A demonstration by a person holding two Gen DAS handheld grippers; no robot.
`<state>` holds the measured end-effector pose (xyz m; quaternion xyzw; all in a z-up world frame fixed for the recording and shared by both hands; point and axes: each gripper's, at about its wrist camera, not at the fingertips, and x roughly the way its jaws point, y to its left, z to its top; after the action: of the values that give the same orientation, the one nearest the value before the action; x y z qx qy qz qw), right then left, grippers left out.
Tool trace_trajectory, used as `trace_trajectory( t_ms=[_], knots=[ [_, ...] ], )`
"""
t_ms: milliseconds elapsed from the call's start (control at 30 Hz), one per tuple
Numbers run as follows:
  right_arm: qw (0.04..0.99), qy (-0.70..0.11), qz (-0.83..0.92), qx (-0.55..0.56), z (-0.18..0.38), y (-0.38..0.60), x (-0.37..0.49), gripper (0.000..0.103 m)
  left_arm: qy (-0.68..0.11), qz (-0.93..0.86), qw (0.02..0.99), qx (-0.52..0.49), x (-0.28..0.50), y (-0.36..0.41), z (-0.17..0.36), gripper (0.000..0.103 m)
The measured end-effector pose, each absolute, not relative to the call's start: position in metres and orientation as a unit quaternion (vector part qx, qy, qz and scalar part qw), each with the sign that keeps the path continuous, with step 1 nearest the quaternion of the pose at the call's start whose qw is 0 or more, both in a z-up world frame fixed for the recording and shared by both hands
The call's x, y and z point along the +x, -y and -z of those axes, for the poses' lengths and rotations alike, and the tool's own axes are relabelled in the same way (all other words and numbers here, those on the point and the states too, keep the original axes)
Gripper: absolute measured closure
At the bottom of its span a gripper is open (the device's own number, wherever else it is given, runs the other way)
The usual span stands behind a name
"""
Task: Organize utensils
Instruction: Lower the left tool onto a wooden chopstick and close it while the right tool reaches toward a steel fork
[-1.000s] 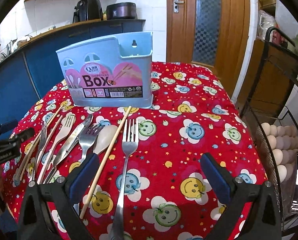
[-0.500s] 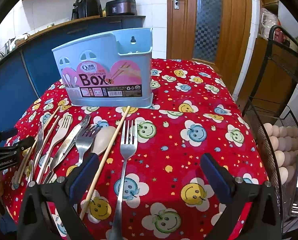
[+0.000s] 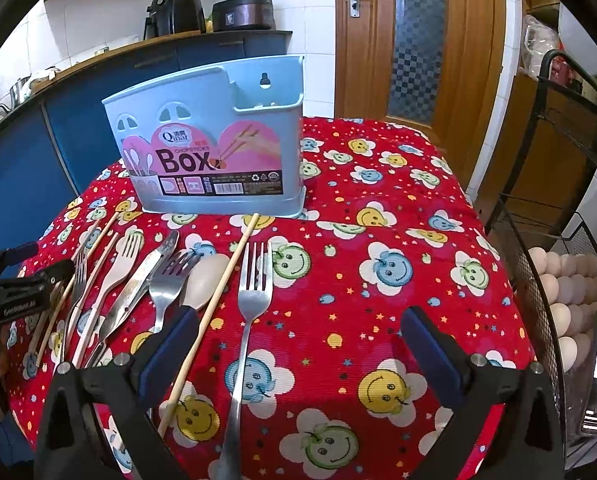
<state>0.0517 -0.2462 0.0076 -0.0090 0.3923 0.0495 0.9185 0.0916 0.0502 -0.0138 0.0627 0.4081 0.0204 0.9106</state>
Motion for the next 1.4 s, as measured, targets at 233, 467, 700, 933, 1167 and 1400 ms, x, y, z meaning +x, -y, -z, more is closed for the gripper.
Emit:
trace_trajectory(
  t_ms=[233,467,700,933,1167,1400],
  knots=[
    [0.917,-0.395,-0.057,-0.007,-0.009,0.247,0.056,0.000,-0.421,0.018,0.906,0.050,0.116,-0.050,0.012,0.016],
    [0.908,-0.414,-0.069,0.009,-0.008,0.253,0.064,0.006,-0.457,0.051,0.888,0.024,0.139,-0.044,0.017,0.052],
    [0.887,-0.452,-0.092,0.020,0.000,0.255,0.080,0.037,-0.484,0.053,0.871,0.062,0.143,-0.034,0.020,0.052],
    [0.864,-0.486,-0.128,0.034,0.008,0.250,0.102,0.055,-0.492,0.073,0.866,0.055,0.148,-0.039,0.020,0.060],
    [0.844,-0.513,-0.155,0.020,0.011,0.242,0.120,0.058,-0.481,0.087,0.871,0.046,0.144,-0.036,0.019,0.079],
    [0.835,-0.524,-0.166,0.042,0.011,0.242,0.134,0.072,-0.478,0.101,0.872,0.017,0.146,-0.045,0.018,0.092]
  ],
)
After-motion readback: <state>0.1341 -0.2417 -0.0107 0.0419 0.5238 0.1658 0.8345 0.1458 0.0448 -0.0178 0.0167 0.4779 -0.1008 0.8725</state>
